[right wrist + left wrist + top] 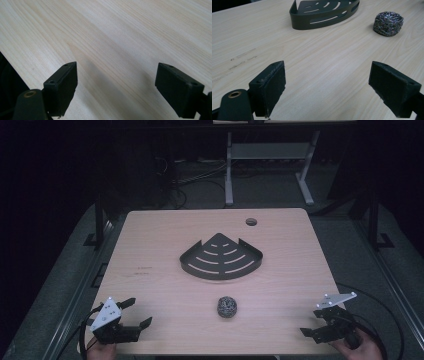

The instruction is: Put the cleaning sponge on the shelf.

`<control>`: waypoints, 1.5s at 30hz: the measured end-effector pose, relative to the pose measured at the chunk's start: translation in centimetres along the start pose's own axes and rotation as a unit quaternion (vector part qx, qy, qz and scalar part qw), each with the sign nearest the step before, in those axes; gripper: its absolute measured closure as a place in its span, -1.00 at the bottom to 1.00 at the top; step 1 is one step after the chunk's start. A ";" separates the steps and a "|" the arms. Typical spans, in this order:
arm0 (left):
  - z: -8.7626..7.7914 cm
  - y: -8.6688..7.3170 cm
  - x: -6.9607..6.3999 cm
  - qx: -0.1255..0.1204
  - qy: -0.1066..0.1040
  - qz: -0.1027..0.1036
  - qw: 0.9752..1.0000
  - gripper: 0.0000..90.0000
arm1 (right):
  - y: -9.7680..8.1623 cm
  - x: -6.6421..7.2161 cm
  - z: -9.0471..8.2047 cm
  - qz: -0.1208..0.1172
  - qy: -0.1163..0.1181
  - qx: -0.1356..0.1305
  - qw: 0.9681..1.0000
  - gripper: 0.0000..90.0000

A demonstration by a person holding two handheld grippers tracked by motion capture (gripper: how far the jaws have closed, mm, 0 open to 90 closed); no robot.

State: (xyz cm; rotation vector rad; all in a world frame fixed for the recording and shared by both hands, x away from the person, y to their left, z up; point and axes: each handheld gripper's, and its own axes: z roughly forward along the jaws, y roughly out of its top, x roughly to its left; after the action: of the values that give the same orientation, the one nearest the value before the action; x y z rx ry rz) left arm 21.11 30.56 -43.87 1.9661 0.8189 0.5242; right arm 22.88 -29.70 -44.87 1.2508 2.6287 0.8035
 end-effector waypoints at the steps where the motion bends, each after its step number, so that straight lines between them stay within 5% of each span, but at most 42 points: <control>1: 0.0 0.0 0.0 0.000 0.000 0.000 1.000 -0.70 | 0.0 0.0 0.0 0.000 0.000 0.000 1.000 -0.61; 10: 0.1 0.0 -0.1 0.002 0.002 0.004 1.000 -0.70 | 1.3 1.2 0.9 -0.033 0.028 0.006 0.999 -0.63; 45: 0.0 0.0 0.1 0.003 0.003 0.003 1.000 -0.70 | 6.3 4.6 2.8 -0.115 0.052 0.032 0.992 -0.65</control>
State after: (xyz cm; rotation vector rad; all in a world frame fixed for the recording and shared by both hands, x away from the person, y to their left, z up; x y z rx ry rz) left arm 21.15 30.61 -43.84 1.9743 0.8191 0.5318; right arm 25.18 -21.81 -43.53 0.9182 2.8339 0.7679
